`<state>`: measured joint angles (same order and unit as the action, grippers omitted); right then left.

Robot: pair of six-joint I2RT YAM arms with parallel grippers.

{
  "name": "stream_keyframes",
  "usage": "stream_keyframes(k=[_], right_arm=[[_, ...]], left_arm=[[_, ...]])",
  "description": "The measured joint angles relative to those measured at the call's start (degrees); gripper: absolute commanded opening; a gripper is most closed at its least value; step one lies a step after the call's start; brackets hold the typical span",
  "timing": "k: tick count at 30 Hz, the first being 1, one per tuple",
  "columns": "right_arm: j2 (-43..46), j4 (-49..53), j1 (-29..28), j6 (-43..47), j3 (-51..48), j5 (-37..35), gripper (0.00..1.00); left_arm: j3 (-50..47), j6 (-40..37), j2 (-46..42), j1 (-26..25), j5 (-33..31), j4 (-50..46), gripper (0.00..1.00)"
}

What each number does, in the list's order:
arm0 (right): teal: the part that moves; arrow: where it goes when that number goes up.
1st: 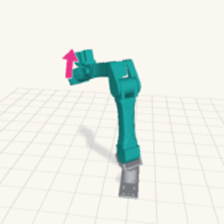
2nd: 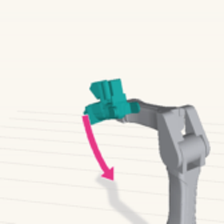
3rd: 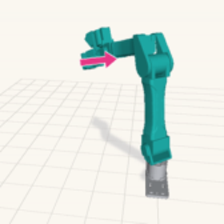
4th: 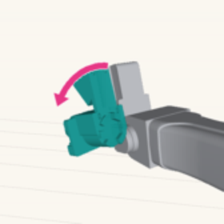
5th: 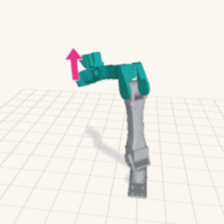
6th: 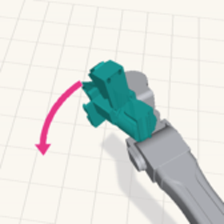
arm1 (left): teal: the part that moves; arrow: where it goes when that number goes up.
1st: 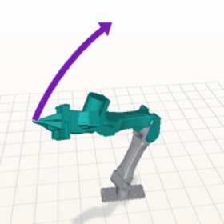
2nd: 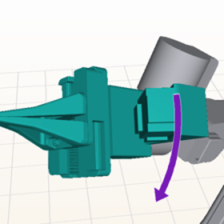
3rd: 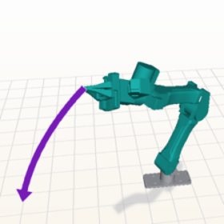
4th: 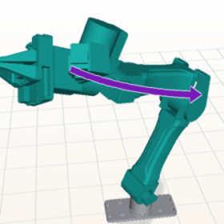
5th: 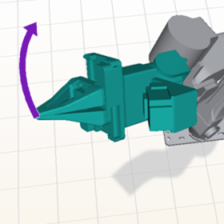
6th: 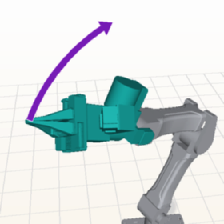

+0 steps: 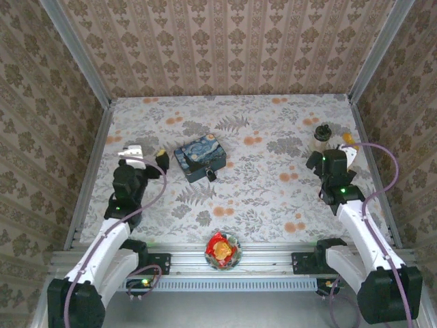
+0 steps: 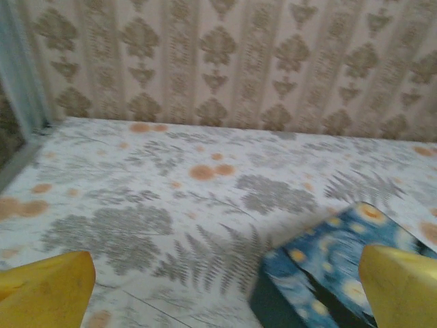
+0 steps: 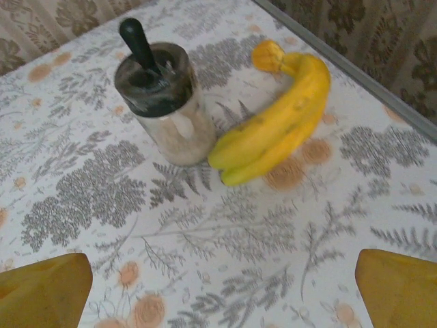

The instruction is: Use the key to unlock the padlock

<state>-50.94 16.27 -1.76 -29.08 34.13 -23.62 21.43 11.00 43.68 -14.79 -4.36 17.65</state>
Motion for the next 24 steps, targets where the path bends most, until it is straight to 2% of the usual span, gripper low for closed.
stream_keyframes(k=[4,9,20,24], right_arm=[[1.5,8.3,0.0,-3.7,1.7,0.0,1.00],[0.3,16.2,0.2,-7.1,4.1,0.3,1.00],[-14.4,22.4,2.4,-8.9,11.3,4.8,1.00],[-18.6,22.8,4.1,-8.7,12.0,6.8,0.95]], left_arm=[[0.2,1.4,-0.2,-7.1,-1.4,-3.2,1.00],[2.0,2.2,2.4,-11.4,-2.4,-5.4,1.00],[3.5,3.6,5.9,-12.6,-3.7,-5.5,1.00],[3.5,4.4,5.9,-12.6,-4.1,-5.5,1.00]])
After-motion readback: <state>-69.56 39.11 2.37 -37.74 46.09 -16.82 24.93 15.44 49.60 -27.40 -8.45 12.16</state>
